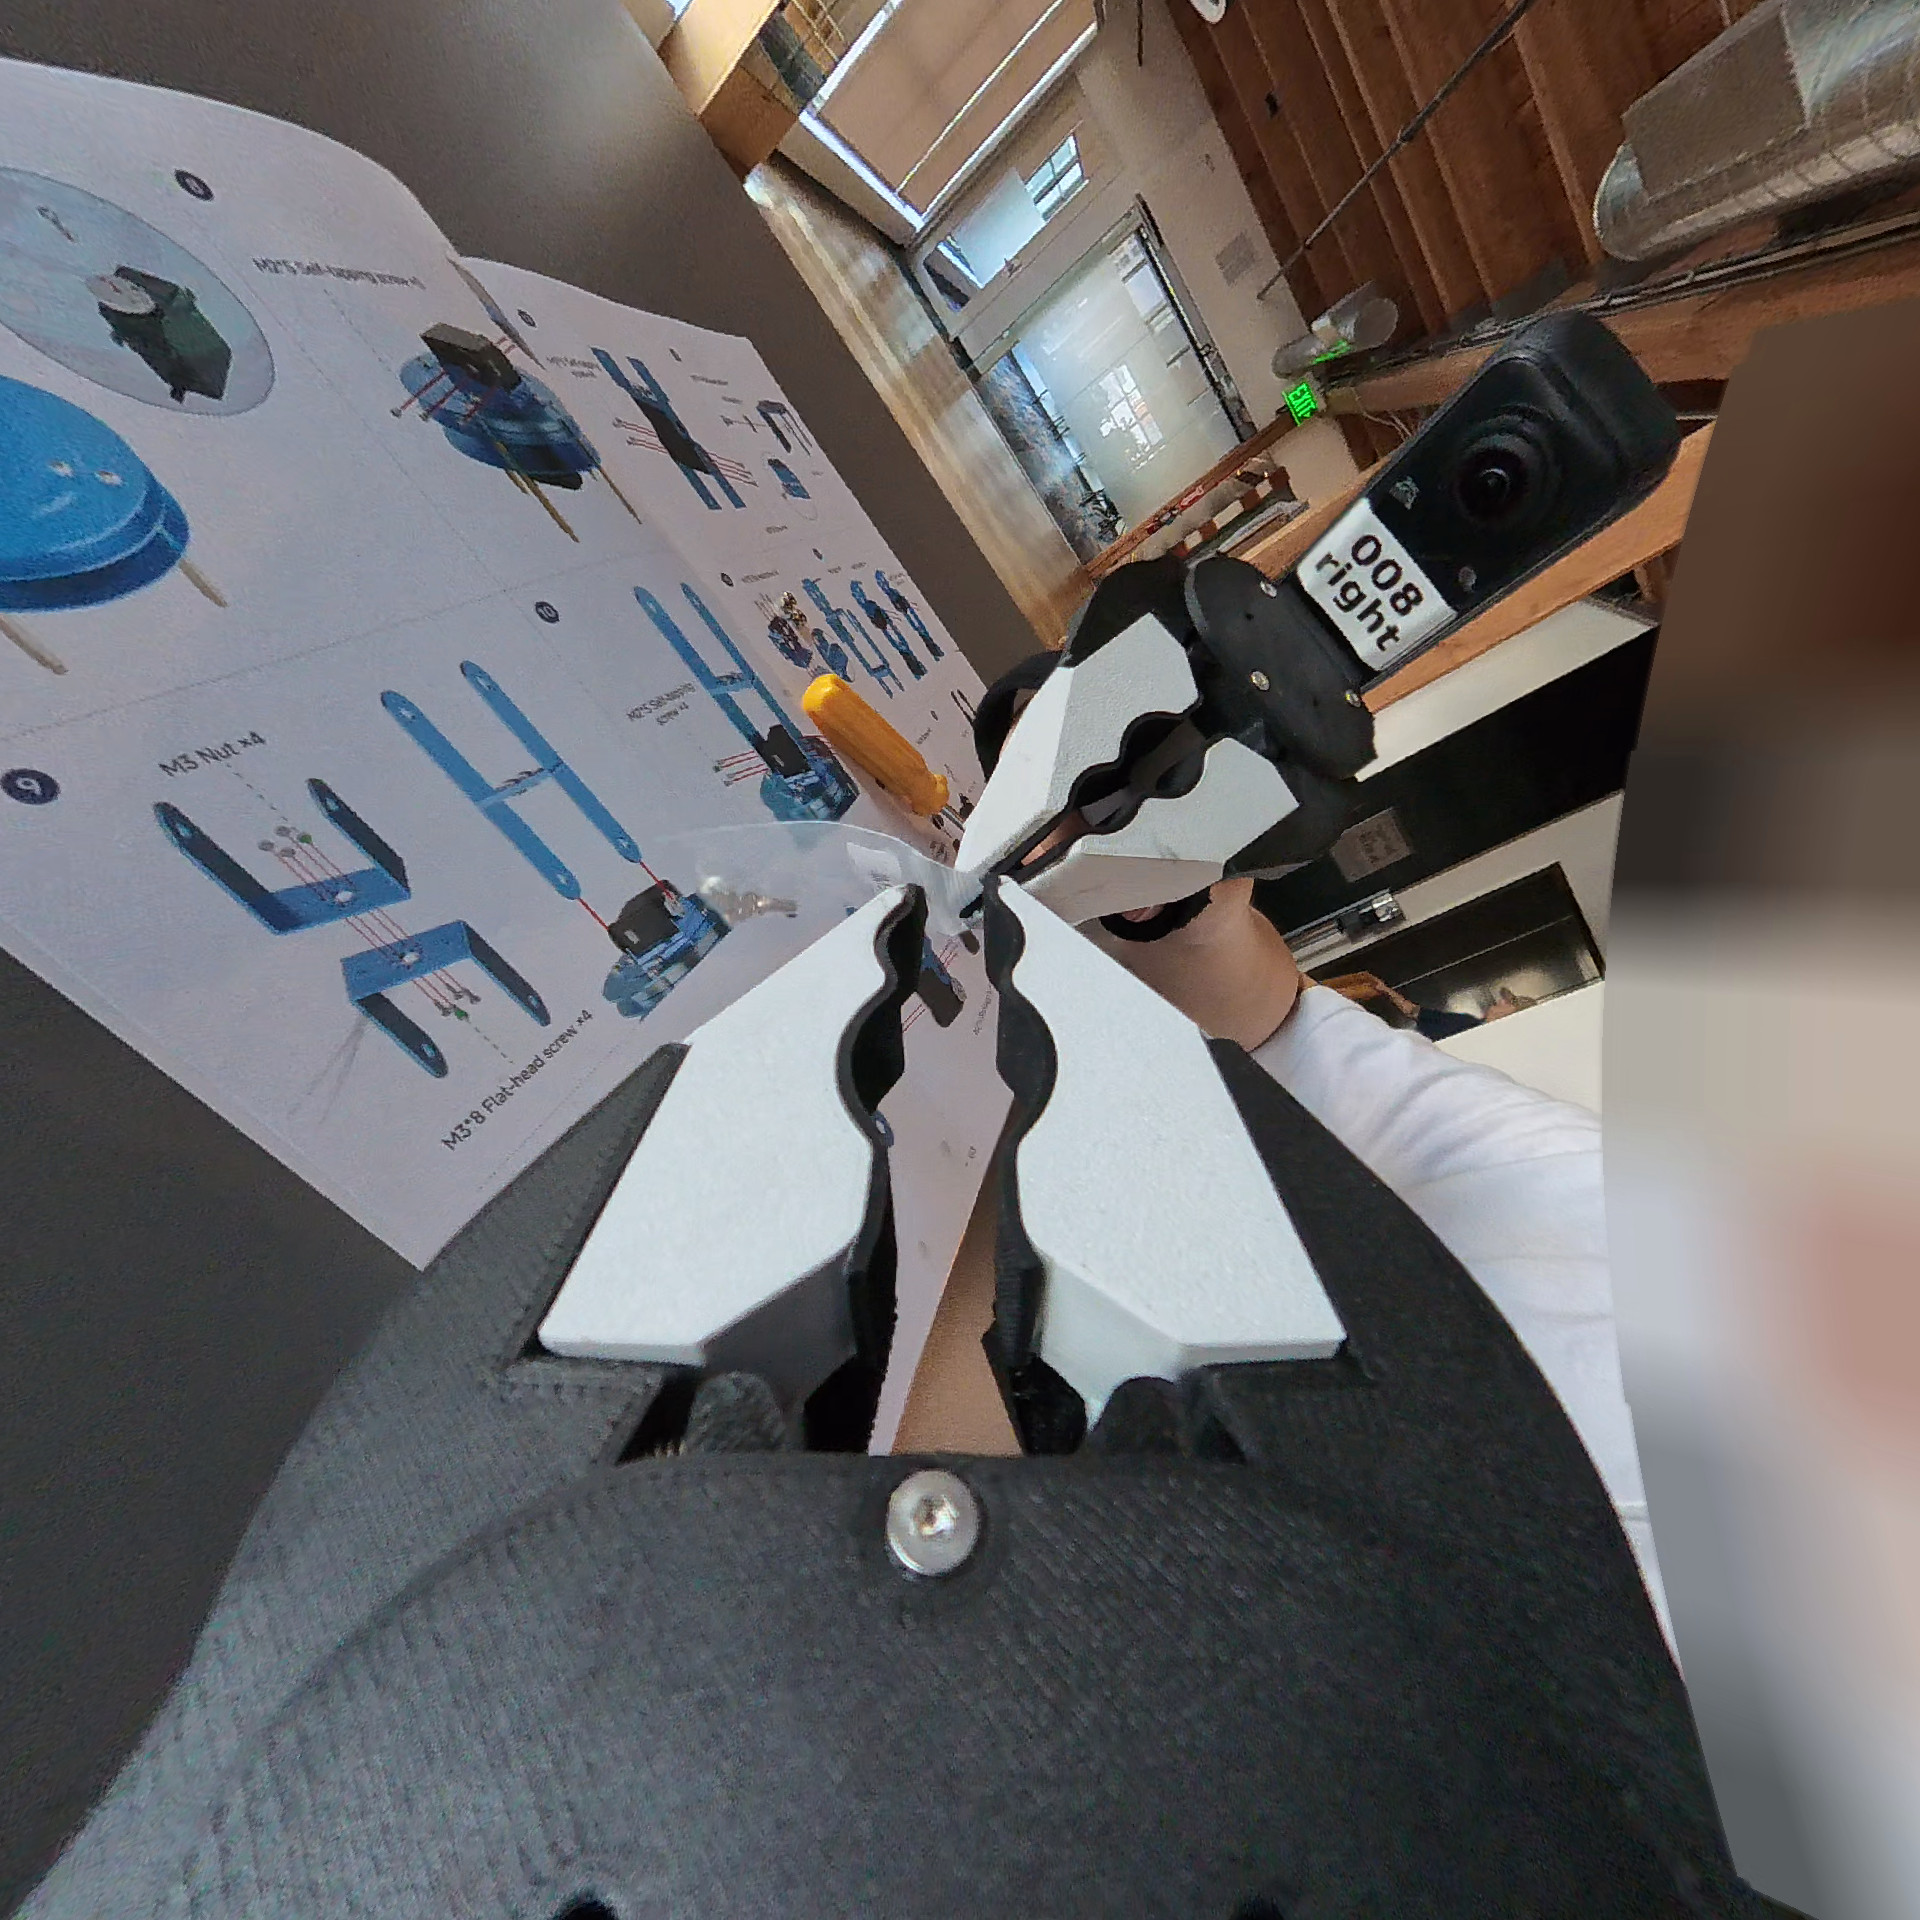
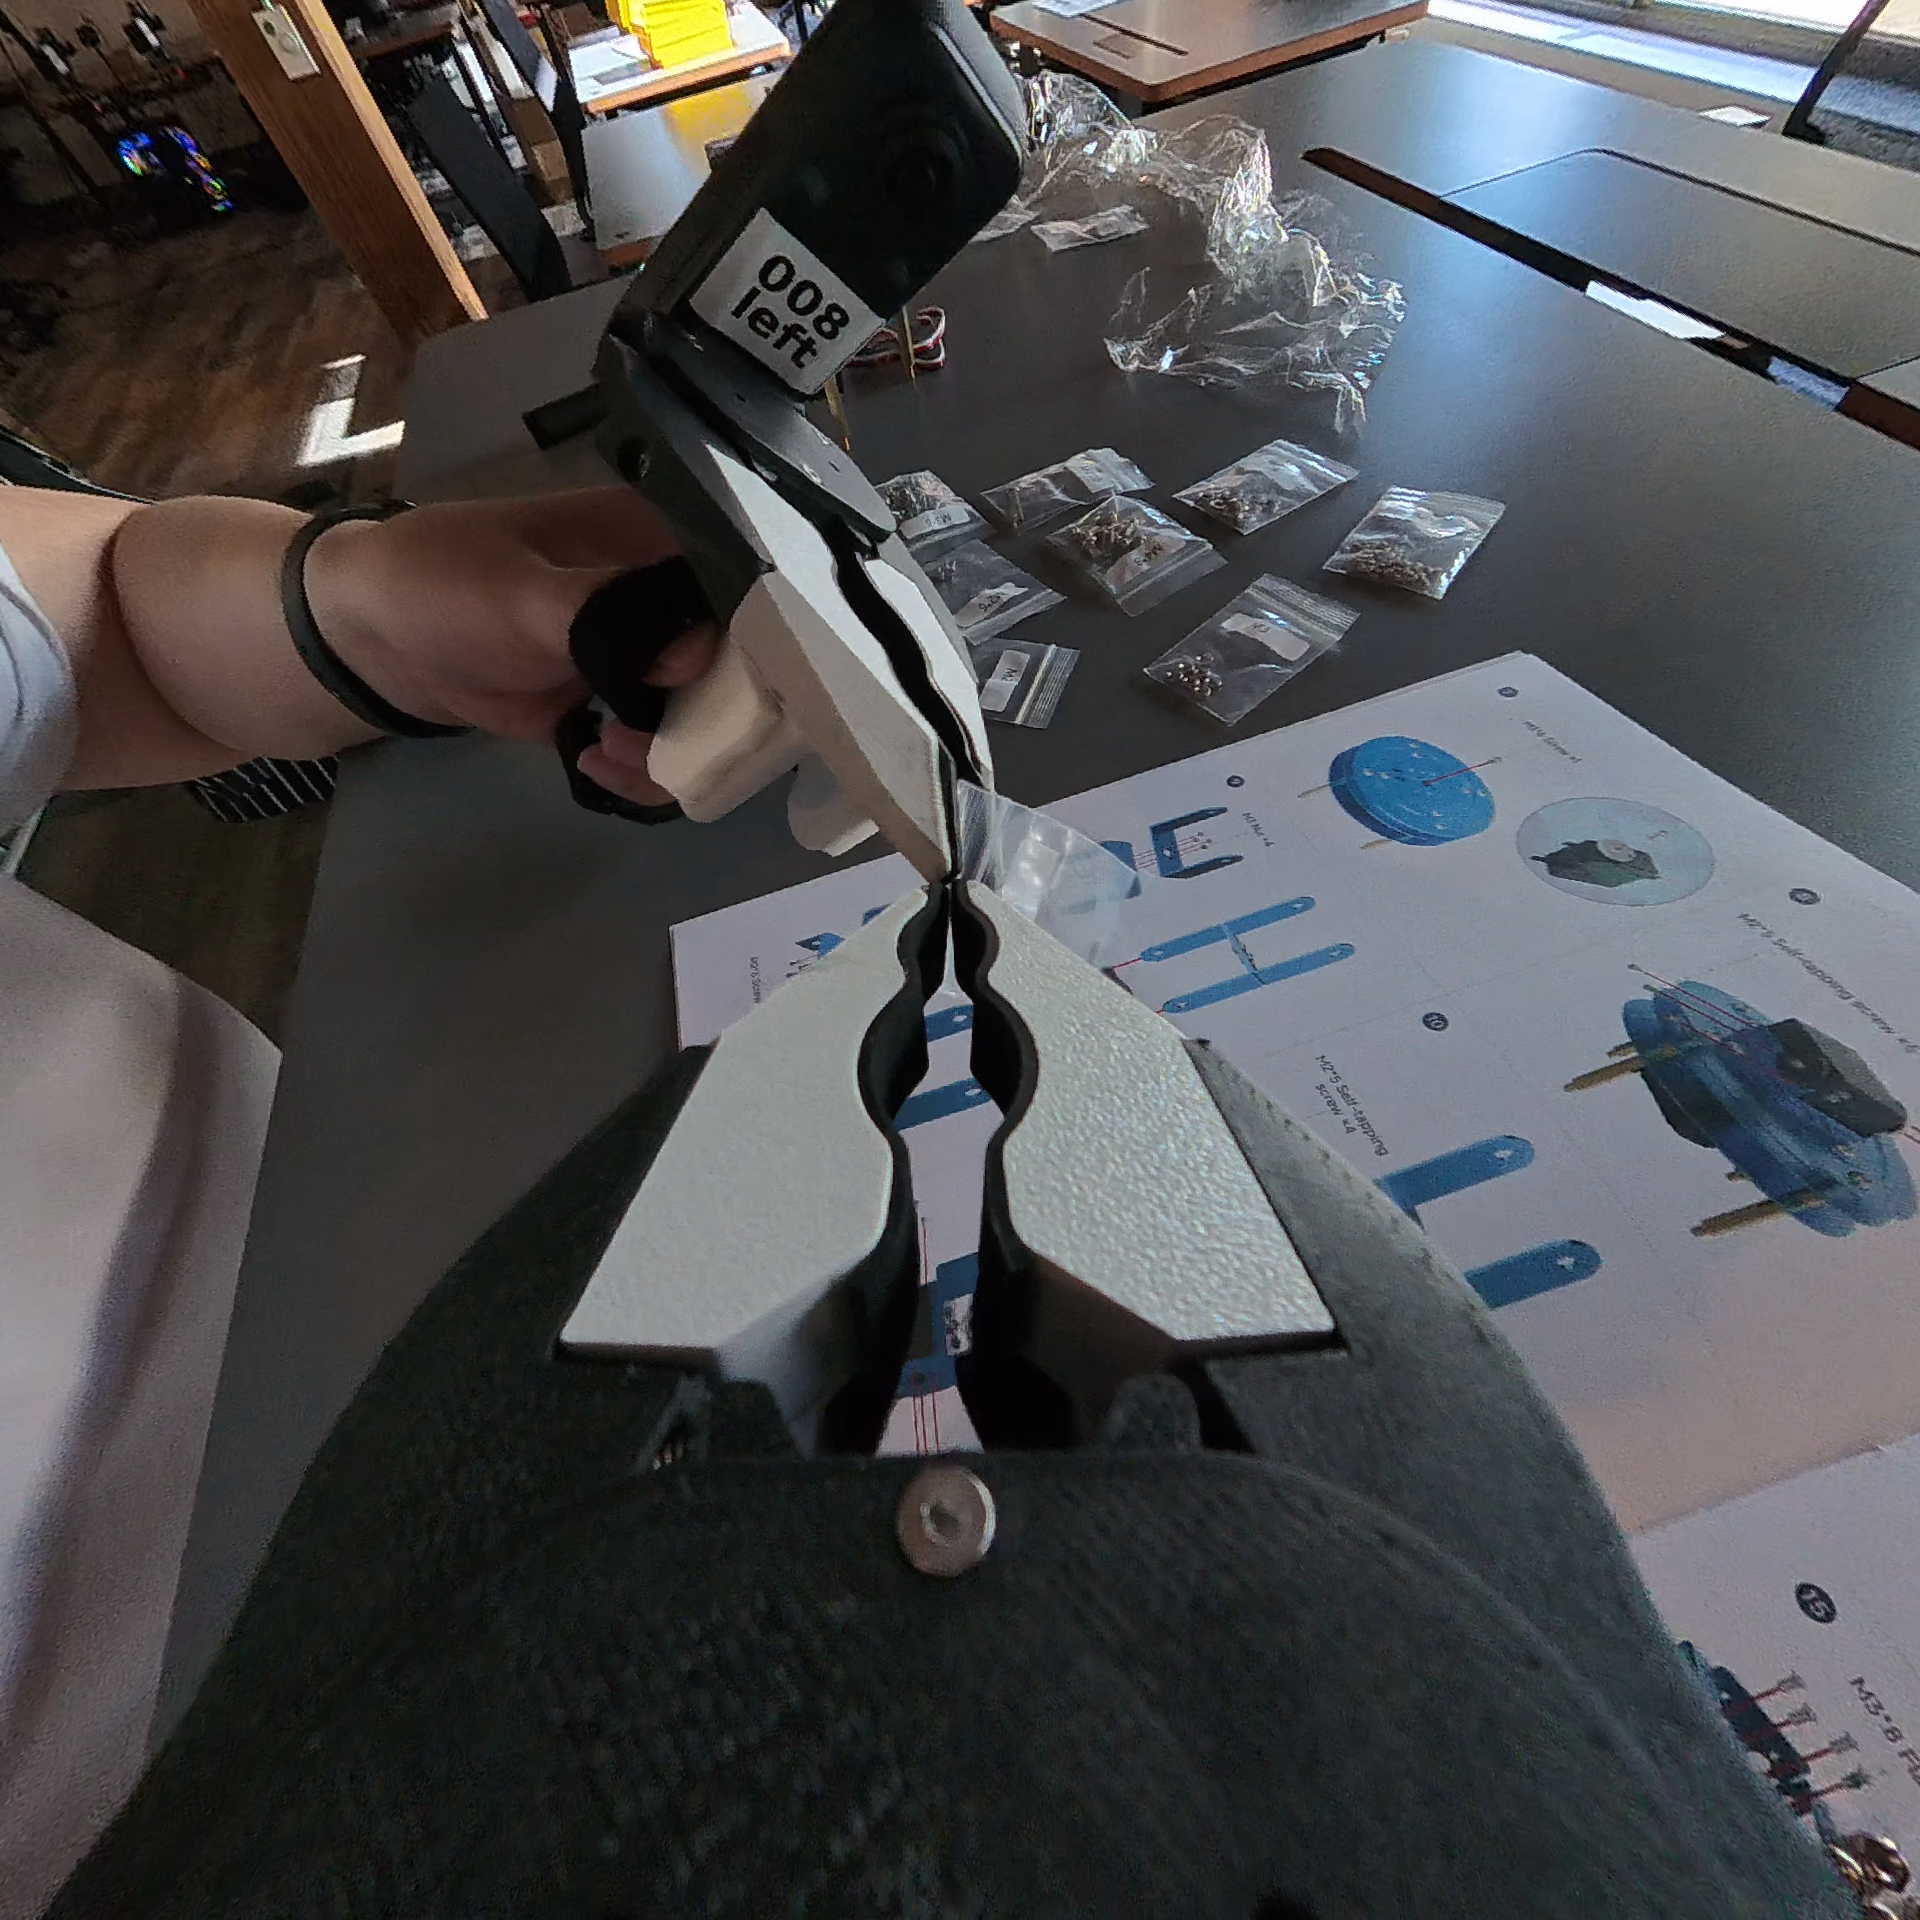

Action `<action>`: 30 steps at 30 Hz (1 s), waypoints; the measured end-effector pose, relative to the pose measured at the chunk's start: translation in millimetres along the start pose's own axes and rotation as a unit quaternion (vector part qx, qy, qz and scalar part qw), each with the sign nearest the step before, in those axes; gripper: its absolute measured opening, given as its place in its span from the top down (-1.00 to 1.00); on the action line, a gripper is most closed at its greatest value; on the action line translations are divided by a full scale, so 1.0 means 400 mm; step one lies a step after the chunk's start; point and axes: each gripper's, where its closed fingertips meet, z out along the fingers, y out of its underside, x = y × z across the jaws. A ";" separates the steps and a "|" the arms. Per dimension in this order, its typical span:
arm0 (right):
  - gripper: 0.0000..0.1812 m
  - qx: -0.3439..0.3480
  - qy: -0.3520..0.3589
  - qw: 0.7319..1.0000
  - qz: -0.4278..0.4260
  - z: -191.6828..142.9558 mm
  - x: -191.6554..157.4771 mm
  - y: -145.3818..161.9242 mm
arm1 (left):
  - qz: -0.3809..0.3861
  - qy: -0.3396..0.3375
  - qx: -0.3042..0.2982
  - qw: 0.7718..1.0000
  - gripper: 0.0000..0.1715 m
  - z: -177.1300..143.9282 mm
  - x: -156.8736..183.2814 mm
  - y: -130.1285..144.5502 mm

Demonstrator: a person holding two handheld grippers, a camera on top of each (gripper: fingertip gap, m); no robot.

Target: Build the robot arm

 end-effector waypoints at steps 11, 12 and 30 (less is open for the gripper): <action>0.92 0.023 -0.091 0.990 0.103 -0.019 -0.013 -0.001 | -0.016 0.044 -0.023 0.999 0.95 0.007 0.022 0.014; 0.92 0.025 -0.102 0.988 0.115 -0.024 -0.015 -0.002 | -0.017 0.049 -0.025 0.998 0.95 0.008 0.026 0.015; 0.94 -0.024 -0.189 0.973 0.134 -0.058 -0.047 0.020 | 0.010 0.081 -0.074 0.994 0.96 0.020 0.066 0.054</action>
